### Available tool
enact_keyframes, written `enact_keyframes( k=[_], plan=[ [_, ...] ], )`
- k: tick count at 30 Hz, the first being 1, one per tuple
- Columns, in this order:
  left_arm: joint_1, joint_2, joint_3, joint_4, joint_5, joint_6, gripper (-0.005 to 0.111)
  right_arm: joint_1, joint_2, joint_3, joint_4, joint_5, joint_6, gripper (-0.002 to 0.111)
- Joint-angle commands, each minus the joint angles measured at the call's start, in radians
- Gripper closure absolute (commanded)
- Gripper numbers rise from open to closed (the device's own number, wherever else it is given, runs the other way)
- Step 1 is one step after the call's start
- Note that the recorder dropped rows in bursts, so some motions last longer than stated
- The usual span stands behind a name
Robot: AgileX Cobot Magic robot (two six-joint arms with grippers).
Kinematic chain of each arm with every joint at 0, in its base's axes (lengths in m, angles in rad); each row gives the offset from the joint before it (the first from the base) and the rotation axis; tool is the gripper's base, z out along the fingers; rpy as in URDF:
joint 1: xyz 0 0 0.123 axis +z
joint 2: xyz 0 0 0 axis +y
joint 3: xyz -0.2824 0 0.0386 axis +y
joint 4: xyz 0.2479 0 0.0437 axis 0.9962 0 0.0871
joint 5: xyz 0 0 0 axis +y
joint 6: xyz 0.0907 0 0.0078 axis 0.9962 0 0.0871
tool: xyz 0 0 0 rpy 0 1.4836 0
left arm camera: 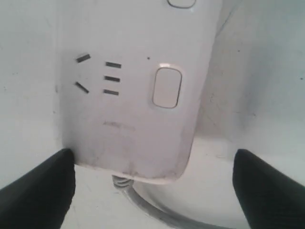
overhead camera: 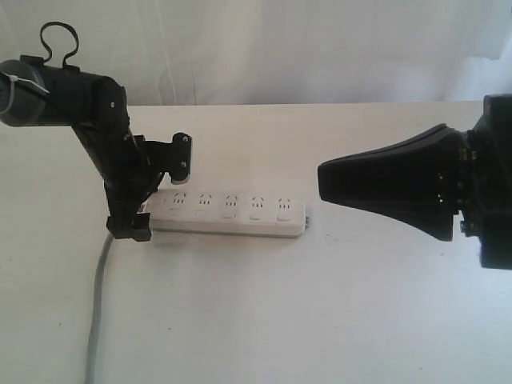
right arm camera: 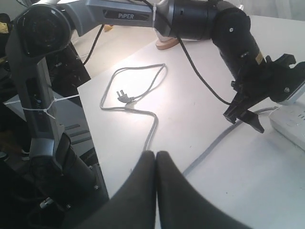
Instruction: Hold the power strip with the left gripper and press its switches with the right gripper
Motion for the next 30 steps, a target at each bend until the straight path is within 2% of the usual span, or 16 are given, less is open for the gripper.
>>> enact_keyframes(
  k=[1,7,10,21,25,30],
  plan=[
    [-0.018,0.037,-0.01,0.012,0.036,-0.012,0.019,0.002,0.0,0.003,0.009,0.009,-0.005,0.108],
    [-0.08,0.037,-0.037,-0.044,-0.05,0.096,0.017,0.002,0.0,0.003,0.009,0.014,-0.005,0.108],
    [-0.102,0.037,-0.038,-0.015,-0.072,0.096,0.001,0.002,0.0,0.003,0.009,0.019,-0.005,0.108],
    [-0.105,0.037,-0.038,0.016,-0.074,0.106,0.002,0.002,0.0,0.003,0.009,0.019,-0.005,0.108],
    [-0.105,0.037,-0.038,0.044,-0.073,0.04,0.002,0.002,0.0,0.003,0.009,0.019,-0.005,0.108],
    [-0.105,0.011,-0.038,0.096,-0.077,0.036,0.002,0.002,0.0,0.003,0.009,0.019,-0.005,0.108]
  ],
)
